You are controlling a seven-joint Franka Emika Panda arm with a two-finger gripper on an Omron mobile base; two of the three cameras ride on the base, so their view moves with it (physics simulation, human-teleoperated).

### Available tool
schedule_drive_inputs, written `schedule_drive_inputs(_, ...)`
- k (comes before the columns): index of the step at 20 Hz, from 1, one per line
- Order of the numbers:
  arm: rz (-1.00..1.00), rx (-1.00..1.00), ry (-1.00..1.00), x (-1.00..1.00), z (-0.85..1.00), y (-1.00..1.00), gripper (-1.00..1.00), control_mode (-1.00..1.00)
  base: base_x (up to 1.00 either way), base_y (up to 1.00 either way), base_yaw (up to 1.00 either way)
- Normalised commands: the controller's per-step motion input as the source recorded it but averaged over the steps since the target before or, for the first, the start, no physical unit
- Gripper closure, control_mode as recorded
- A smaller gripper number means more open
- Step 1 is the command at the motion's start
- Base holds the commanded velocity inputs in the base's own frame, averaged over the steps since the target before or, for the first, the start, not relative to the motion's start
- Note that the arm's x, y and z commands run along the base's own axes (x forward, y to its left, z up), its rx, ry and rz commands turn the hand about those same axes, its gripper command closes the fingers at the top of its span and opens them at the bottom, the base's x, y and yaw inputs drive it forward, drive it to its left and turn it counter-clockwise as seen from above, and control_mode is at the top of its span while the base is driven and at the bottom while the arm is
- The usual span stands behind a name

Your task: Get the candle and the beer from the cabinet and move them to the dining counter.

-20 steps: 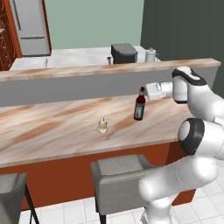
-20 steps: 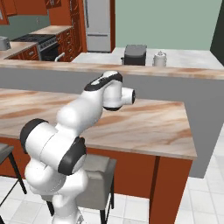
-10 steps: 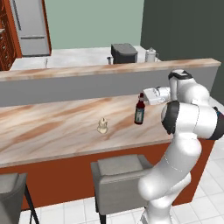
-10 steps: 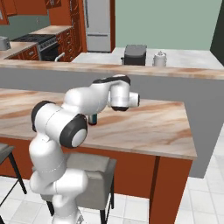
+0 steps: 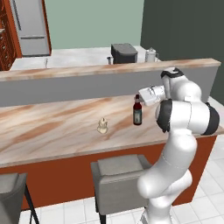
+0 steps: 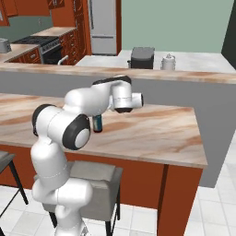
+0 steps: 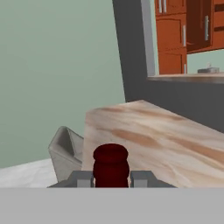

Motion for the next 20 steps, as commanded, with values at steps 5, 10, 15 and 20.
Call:
schedule_drive_inputs(5,0.0,0.0,0.0,0.05,-0.31,0.13,1.0,-1.0,0.0,0.0,0.0)
schedule_drive_inputs(10,0.0,0.01,0.0,0.02,-0.35,0.03,1.0,-1.0,0.0,0.0,0.0)
schedule_drive_inputs(15,0.0,0.04,0.0,0.05,-0.21,0.0,1.0,-1.0,0.0,0.0,0.0)
schedule_drive_inputs(20,0.0,0.11,0.0,0.17,-0.03,0.0,1.0,-1.0,0.0,0.0,0.0)
